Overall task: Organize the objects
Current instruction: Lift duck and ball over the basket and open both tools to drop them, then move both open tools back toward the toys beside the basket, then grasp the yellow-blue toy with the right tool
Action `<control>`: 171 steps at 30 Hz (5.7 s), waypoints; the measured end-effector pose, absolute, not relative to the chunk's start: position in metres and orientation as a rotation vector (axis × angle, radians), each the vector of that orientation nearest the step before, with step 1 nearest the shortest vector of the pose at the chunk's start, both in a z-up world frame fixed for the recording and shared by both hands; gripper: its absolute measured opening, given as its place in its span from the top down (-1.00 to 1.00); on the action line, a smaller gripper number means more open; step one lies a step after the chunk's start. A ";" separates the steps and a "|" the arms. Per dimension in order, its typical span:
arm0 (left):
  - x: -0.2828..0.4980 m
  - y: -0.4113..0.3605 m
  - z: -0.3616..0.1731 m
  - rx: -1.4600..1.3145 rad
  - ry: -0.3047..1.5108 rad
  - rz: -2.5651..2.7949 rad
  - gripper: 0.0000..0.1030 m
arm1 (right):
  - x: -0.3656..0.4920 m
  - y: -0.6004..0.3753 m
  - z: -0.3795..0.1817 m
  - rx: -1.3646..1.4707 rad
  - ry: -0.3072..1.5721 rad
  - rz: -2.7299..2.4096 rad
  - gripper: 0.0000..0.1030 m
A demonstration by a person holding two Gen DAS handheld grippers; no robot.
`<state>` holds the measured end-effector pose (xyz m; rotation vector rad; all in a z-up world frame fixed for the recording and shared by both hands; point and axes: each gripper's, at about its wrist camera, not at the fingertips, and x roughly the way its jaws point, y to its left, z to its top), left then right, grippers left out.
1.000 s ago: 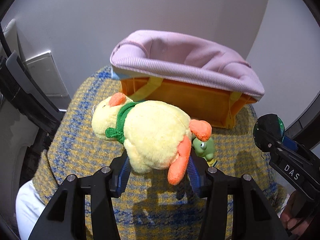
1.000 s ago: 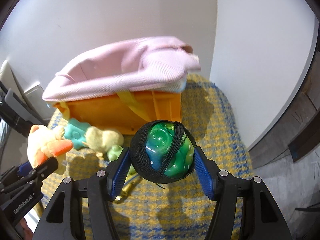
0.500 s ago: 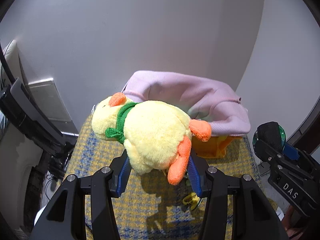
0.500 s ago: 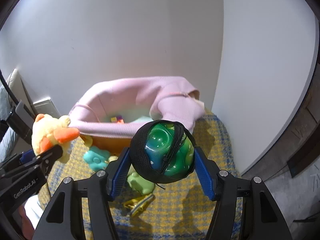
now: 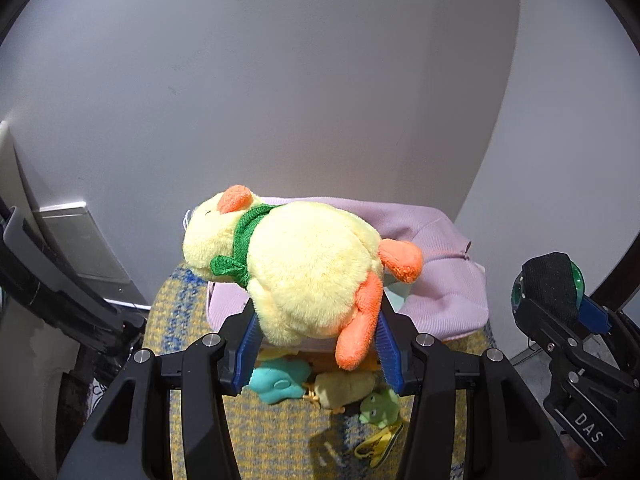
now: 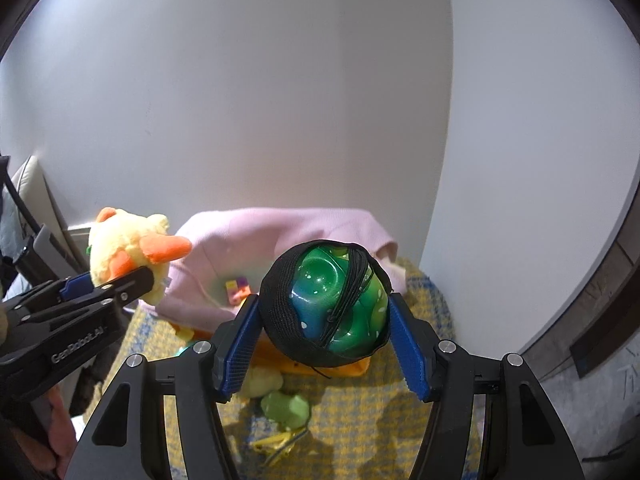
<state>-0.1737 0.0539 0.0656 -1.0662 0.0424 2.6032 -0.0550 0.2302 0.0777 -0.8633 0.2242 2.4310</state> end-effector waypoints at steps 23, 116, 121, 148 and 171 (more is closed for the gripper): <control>-0.251 0.084 0.048 -1.151 0.085 2.533 -0.24 | -0.101 0.256 0.076 -0.865 0.187 2.429 -0.21; -0.122 -0.048 -0.063 -1.298 0.079 2.626 -0.83 | -0.046 0.195 -0.061 -1.139 0.262 2.347 -0.71; -0.113 -0.049 -0.078 -1.301 0.113 2.626 -0.83 | -0.046 0.189 -0.084 -1.180 0.275 2.327 -0.71; -0.103 -0.048 -0.121 -1.363 0.185 2.621 -0.83 | -0.056 0.178 -0.149 -1.324 0.384 2.265 0.08; -0.094 0.070 -0.110 -1.258 0.214 2.465 -0.83 | 0.003 0.229 -0.091 -1.185 0.378 2.179 0.11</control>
